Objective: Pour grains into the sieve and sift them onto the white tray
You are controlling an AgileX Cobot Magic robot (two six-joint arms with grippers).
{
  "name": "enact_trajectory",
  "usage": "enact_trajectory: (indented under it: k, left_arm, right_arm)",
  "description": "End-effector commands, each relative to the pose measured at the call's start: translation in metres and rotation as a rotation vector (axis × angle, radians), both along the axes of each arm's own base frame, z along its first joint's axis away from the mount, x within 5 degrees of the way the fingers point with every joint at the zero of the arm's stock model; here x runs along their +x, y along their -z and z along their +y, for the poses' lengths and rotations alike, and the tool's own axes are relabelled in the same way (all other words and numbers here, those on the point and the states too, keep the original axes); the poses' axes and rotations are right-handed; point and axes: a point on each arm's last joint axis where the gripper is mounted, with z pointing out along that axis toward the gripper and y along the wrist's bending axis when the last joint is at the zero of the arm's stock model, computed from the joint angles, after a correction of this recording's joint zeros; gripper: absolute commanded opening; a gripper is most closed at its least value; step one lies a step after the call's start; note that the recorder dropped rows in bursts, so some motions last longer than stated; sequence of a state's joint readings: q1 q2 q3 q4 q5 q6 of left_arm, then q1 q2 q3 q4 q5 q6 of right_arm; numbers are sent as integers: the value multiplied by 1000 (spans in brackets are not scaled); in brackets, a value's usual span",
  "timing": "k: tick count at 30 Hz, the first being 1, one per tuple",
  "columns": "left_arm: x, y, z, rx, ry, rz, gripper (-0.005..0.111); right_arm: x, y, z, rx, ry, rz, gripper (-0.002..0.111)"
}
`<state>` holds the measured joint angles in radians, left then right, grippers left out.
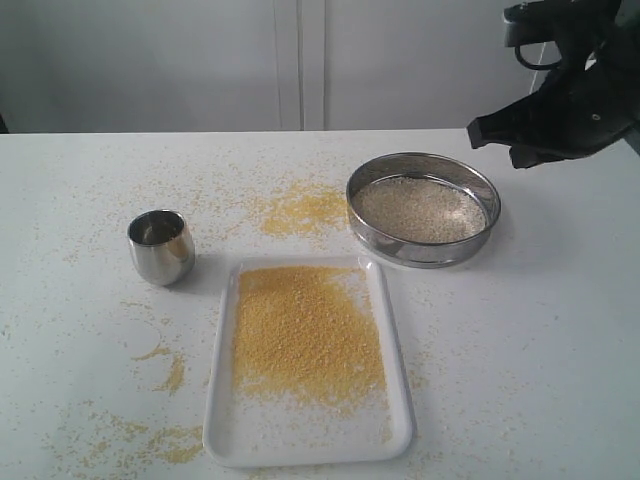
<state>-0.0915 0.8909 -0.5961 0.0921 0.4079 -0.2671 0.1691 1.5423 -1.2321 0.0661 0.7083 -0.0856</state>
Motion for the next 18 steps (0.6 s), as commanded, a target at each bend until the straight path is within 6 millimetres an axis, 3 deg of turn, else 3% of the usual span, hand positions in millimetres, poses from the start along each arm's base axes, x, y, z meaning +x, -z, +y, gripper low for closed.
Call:
enact_trajectory:
  k: [1, 7, 18]
  left_arm:
    - [-2, 1, 0, -8, -6, 6, 1]
    - [-2, 1, 0, -8, -6, 6, 1]
    - [-2, 1, 0, -8, -6, 6, 1]
  right_arm:
    - [-22, -11, -4, -18, -18, -50, 0]
    - [-57, -19, -10, -10, -16, -98, 0]
    - [-129, -29, -23, 34, -1, -339, 0]
